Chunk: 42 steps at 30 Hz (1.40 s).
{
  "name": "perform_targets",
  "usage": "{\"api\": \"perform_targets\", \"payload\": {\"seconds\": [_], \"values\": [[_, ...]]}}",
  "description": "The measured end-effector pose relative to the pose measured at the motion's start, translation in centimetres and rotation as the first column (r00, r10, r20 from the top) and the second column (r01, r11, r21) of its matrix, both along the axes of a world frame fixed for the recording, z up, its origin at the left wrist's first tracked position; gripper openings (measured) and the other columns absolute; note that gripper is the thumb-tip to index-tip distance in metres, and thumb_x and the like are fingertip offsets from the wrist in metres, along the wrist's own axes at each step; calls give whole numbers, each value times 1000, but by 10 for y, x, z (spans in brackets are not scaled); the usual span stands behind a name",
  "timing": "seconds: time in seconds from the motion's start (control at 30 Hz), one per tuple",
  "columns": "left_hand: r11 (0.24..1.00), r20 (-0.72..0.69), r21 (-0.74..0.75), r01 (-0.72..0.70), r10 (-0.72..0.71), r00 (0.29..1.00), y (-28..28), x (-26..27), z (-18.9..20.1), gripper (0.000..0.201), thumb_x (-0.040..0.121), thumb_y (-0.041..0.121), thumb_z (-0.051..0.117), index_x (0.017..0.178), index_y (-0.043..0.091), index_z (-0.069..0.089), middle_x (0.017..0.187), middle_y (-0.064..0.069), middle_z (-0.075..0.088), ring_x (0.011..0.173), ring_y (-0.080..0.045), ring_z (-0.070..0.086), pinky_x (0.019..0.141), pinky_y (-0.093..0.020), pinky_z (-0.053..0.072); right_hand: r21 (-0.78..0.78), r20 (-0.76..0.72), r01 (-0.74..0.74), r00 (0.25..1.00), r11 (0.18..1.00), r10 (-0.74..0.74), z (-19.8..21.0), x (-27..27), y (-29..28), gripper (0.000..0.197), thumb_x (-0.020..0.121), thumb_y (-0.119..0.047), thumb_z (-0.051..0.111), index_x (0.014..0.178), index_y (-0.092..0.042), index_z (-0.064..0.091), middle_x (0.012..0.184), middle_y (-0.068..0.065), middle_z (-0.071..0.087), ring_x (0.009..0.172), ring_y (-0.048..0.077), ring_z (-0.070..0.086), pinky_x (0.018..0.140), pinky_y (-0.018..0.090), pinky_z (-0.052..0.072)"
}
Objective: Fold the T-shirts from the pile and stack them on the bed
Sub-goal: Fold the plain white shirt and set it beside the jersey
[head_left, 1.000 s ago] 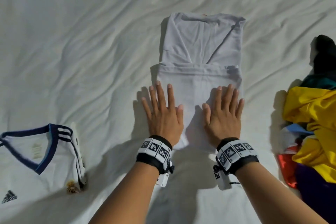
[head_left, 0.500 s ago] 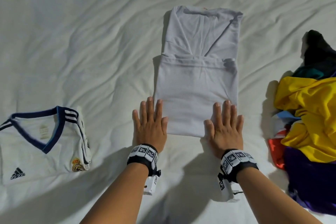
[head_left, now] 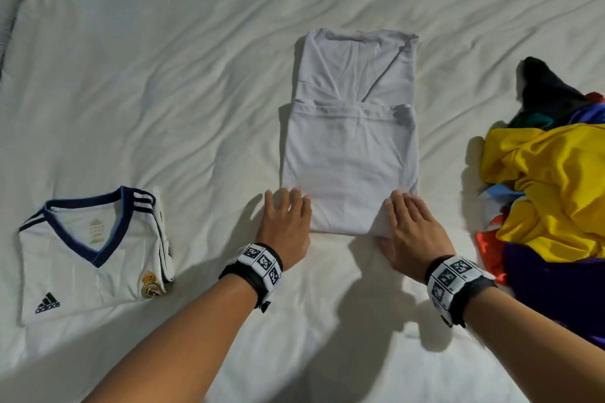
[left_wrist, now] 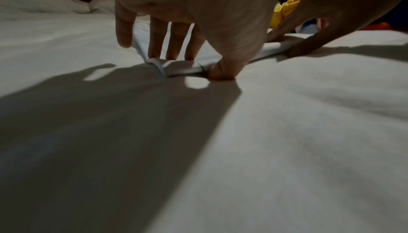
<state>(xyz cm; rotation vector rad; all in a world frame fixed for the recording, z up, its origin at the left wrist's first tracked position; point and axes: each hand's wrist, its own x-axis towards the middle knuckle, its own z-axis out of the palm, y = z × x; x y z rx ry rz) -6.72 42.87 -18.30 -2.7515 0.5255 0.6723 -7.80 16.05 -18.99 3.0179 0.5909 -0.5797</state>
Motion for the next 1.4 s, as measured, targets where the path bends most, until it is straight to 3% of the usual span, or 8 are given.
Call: {"api": "perform_targets", "payload": {"seconds": [0.13,0.27,0.47,0.73,0.9,0.97,1.07,1.4], "values": [[998,14,67,21,-22,1000,-9,8,3,51,97,18,48,146,6,42,150,-22,44,137,-43,41,114,-63,27,-79,-10,-1,1000,997,0,-10,7,9,51,79,-1,51,125,21,53,125,44,53,112,55,58,105,58,43],[999,-1,-17,-37,37,999,-8,16,17,33,98,15,46,130,16,56,129,-6,61,126,-31,51,111,-56,30,-144,9,-5,1000,990,6,-9,8,14,46,74,11,49,117,24,58,112,42,59,101,54,63,99,57,51],[982,-285,-57,-181,158,945,-11,4,56,22,92,5,45,102,18,59,104,-6,66,91,-28,58,98,-46,38,-199,-189,-54,982,979,16,35,-11,20,35,95,0,46,128,4,57,120,19,59,115,37,56,108,40,42],[957,-623,-33,-289,207,755,-12,-15,97,16,91,14,49,77,10,56,97,-19,65,87,-36,65,76,-41,52,-220,-451,-37,890,975,-68,102,-31,29,28,98,-25,51,116,-10,67,114,11,66,103,31,68,85,38,56],[898,-483,-143,-416,304,821,6,36,94,14,93,27,53,87,17,62,113,-12,67,98,-34,63,80,-34,47,-200,-339,151,916,968,-213,107,14,28,24,97,-25,47,110,-16,64,113,8,65,100,30,66,80,35,49],[862,-366,-219,-457,362,858,13,59,86,20,94,36,59,100,21,71,109,-4,69,96,-30,66,81,-32,50,-139,-269,260,919,955,-289,102,38,24,14,93,-21,48,99,-17,60,102,7,65,85,28,63,74,34,49],[778,-277,-332,-533,460,844,19,89,72,21,92,41,65,93,22,73,94,-2,71,86,-29,67,75,-33,52,-17,-169,408,898,913,-405,92,72,18,11,90,-26,54,97,-18,57,94,6,63,75,29,56,70,34,49],[526,-137,-600,-603,675,725,19,173,25,17,91,17,61,101,19,75,101,-11,74,93,-36,67,82,-40,57,371,-190,752,635,544,-748,49,170,-7,27,96,-10,47,111,-16,68,104,13,67,86,27,55,75,31,47]]}}
